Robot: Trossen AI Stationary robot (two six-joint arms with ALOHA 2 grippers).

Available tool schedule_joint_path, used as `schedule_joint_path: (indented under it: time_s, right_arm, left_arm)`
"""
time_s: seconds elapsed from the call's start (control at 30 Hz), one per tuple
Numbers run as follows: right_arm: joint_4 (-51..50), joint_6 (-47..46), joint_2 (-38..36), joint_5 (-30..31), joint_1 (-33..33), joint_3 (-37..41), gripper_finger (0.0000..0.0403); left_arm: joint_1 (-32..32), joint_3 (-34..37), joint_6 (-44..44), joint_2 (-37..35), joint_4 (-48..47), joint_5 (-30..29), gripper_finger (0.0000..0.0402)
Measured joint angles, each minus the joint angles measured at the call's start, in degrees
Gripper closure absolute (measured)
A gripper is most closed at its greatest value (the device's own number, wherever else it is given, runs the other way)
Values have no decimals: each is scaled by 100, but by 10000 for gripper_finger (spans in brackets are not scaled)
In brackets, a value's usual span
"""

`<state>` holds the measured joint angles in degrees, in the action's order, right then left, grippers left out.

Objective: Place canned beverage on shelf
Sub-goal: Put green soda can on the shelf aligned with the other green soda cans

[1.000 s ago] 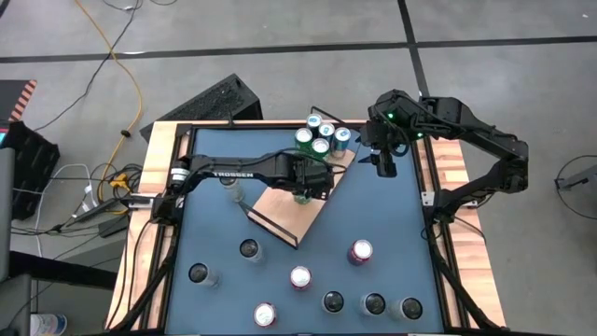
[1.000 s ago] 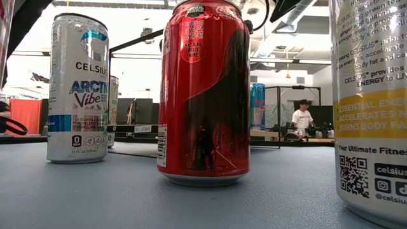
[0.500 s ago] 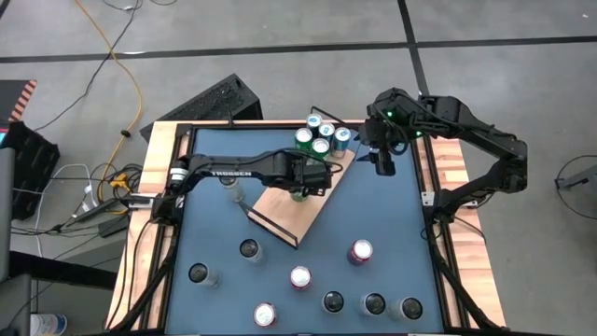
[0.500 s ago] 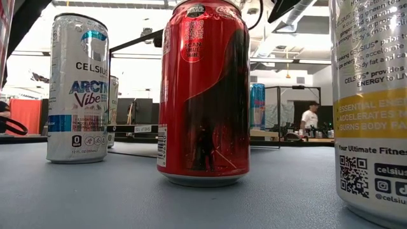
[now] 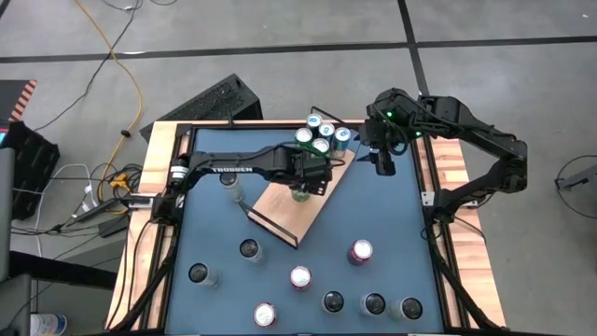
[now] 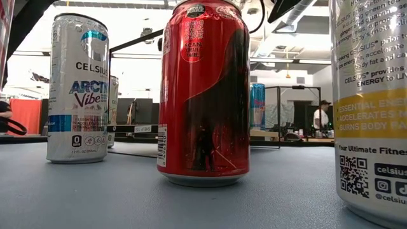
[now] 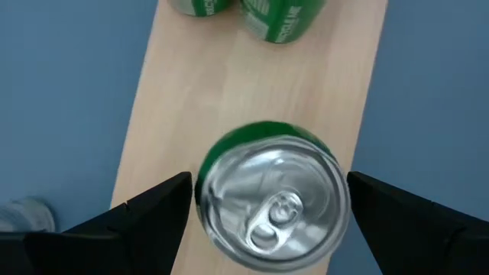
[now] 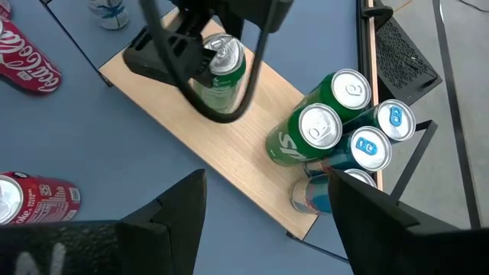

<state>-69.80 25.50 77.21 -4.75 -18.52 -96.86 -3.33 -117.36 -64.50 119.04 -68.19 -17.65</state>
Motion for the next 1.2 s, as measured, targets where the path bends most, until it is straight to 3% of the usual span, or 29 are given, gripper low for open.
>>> schedule_joint_path:
  time_s: [0.43, 1.0, 1.2]
  right_arm:
    - [-1, -6, 0, 2, 0, 0, 144]
    - [0, -15, 0, 2, 0, 0, 144]
    - [147, -356, 0, -410, 0, 0, 144]
  left_arm:
    - [7, 0, 498, 2, 247, 285, 71]
    - [-128, 0, 784, -265, 540, 244, 72]
    - [-135, -9, 803, -542, 505, 400, 72]
